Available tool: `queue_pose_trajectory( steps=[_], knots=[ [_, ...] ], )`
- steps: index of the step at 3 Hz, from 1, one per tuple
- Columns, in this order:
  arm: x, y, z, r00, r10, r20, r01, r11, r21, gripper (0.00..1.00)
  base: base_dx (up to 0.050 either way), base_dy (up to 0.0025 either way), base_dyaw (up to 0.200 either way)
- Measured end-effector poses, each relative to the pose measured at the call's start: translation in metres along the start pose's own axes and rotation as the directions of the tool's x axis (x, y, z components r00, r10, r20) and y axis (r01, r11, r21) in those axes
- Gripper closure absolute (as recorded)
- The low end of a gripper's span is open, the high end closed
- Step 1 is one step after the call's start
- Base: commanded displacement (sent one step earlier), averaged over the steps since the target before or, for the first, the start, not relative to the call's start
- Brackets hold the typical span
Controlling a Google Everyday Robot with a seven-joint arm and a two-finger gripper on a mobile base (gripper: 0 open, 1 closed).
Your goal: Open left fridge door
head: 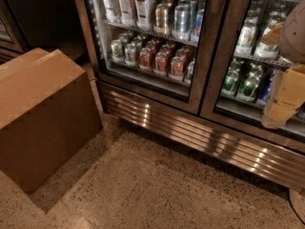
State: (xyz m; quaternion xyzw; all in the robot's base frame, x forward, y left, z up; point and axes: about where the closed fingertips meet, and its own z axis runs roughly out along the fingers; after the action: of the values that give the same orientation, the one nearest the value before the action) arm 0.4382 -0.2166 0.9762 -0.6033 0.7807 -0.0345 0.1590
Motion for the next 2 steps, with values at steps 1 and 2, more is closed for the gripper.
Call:
queue_pose_trajectory(
  steps=[1, 2],
  knots=[
    [0.0000, 0.0000, 0.0000, 1.000, 0.000, 0.000, 0.000, 1.0000, 0.000, 0.00, 0.050, 0.00000, 0.000],
    [0.0000, 0.0000, 0.0000, 1.000, 0.000, 0.000, 0.000, 1.0000, 0.000, 0.00, 0.050, -0.00001, 0.000]
  ],
)
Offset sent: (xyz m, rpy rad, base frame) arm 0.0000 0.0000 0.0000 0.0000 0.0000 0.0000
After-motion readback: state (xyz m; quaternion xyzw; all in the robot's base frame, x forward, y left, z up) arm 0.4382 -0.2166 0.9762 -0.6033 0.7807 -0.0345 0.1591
